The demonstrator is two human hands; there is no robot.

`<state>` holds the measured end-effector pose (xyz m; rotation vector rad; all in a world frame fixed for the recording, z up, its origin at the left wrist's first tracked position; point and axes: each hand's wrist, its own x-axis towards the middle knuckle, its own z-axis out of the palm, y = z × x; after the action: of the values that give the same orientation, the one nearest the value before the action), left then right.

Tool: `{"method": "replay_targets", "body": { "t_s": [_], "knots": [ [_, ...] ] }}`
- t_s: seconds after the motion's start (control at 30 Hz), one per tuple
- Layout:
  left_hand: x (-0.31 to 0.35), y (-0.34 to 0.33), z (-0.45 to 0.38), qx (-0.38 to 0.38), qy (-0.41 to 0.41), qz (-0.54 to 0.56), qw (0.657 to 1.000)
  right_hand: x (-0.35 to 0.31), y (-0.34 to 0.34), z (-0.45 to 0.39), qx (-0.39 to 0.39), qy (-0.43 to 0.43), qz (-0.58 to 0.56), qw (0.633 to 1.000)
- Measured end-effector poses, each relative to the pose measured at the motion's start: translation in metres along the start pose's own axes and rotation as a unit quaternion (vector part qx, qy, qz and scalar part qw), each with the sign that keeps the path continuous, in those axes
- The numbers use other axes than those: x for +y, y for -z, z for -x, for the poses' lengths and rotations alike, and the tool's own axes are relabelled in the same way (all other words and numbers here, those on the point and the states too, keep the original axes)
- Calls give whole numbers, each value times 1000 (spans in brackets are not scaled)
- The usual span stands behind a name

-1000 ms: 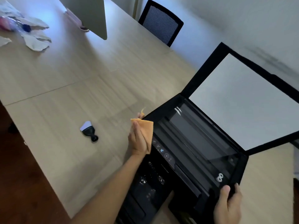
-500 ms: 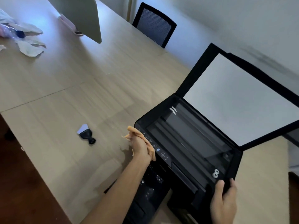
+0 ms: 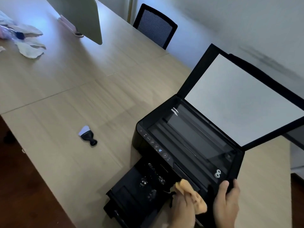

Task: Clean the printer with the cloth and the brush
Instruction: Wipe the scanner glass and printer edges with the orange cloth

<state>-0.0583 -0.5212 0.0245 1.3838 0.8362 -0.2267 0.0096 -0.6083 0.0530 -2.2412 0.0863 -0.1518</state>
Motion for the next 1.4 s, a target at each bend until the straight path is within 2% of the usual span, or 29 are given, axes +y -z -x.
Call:
{"method": "replay_targets", "body": {
  "t_s": [0.03,0.07,0.13,0.3,0.57,0.67,0.8,0.87,0.93,0.97,1.0,1.03,1.1,1.17,1.23,1.27,1.3,1.4],
  "knots": [
    [-2,2,12,-2,-28,-84,996,2,1,0,-6,-3,5,1000],
    [-6,7,15,-5,-67,-114,991,2,-1,-2,-11,-1,9,1000],
    [-3,24,25,-32,-91,-118,988,3,-1,-2,-20,3,14,1000],
    [-22,37,17,-93,-9,-22,995,2,1,0,-28,3,11,1000],
    [-23,33,23,-97,53,-95,989,4,2,2,-24,3,13,1000],
    [-27,27,30,-91,41,-40,994,3,0,0,-21,0,11,1000],
    [-33,4,17,-7,139,147,979,3,0,3,-27,-5,10,1000],
    [-26,-10,26,10,74,181,981,4,2,4,-26,-6,4,1000],
    [-15,-30,43,39,-51,119,991,4,3,4,-25,-5,-7,1000],
    [-13,-42,49,92,-108,64,988,4,4,4,-27,-5,-14,1000],
    [-17,-48,51,138,-161,-6,977,5,5,4,-31,-4,-20,999],
    [-22,-51,52,144,-193,-107,965,5,5,5,-33,-4,-24,999],
    [-21,-49,50,165,-215,-244,931,6,4,5,-30,-6,-28,999],
    [-17,-35,41,175,-307,-341,871,6,4,3,-29,-8,-32,999],
    [-16,-12,30,124,-408,-440,790,7,4,1,-32,-9,-30,999],
    [-9,0,21,121,-437,-471,757,8,3,1,-31,-8,-26,999],
    [-1,11,11,137,-447,-487,738,8,3,1,-29,-6,-22,999],
    [24,43,-12,198,-410,-483,748,9,3,1,-26,-3,-15,1000]
  ]
}}
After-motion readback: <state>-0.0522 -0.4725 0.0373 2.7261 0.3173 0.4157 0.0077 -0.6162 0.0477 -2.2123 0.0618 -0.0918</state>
